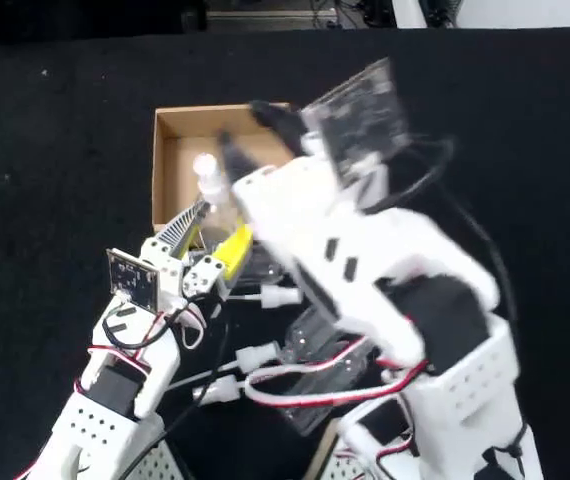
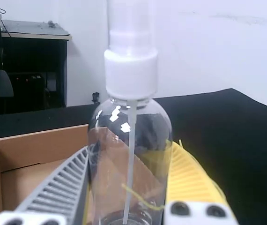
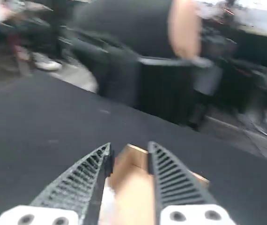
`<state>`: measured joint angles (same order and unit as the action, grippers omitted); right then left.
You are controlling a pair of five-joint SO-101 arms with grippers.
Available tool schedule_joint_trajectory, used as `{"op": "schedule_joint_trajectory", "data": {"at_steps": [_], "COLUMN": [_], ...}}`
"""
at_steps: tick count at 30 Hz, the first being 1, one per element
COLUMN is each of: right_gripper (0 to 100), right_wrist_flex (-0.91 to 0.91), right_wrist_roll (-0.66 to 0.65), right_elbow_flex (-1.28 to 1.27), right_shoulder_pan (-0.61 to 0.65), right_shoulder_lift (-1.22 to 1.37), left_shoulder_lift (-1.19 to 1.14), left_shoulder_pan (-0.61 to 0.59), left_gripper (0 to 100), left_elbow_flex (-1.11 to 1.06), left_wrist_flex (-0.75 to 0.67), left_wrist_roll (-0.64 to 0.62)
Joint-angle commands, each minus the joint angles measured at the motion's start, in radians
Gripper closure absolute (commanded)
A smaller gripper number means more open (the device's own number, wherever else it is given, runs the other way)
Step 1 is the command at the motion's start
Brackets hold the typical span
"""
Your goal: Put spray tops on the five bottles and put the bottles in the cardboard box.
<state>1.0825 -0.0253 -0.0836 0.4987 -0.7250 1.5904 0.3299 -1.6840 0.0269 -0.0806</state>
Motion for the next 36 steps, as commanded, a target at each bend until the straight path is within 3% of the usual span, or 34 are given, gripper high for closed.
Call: {"op": "schedule_joint_trajectory", "data": {"at_steps": [1,4,8,16,28,36], "right_gripper": [95.9,95.9,96.2,96.2,96.2,96.2], "right_wrist_flex": [0.069,0.071,-0.002,-0.376,-0.710,-0.753], "right_wrist_roll": [-0.006,-0.006,-0.006,0.018,0.014,0.009], "right_elbow_flex": [0.019,-0.113,-0.344,-0.823,-1.129,-1.168], "right_shoulder_pan": [-0.209,-0.307,-0.333,-0.328,-0.331,-0.331], "right_shoulder_lift": [-0.021,-0.024,-0.062,-0.266,-0.309,-0.309], "left_shoulder_lift": [0.028,0.017,0.017,-0.034,-0.715,-1.085], "left_shoulder_pan": [-0.108,-0.189,-0.271,-0.429,-0.390,-0.538], "left_gripper": [97,97,97,97,97,97], "left_elbow_flex": [0.008,0.064,0.122,0.216,0.664,0.848], "left_wrist_flex": [-0.006,-0.006,-0.006,-0.005,-0.006,-0.006], "left_wrist_roll": [-0.003,-0.003,-0.003,0.066,0.068,0.068]}}
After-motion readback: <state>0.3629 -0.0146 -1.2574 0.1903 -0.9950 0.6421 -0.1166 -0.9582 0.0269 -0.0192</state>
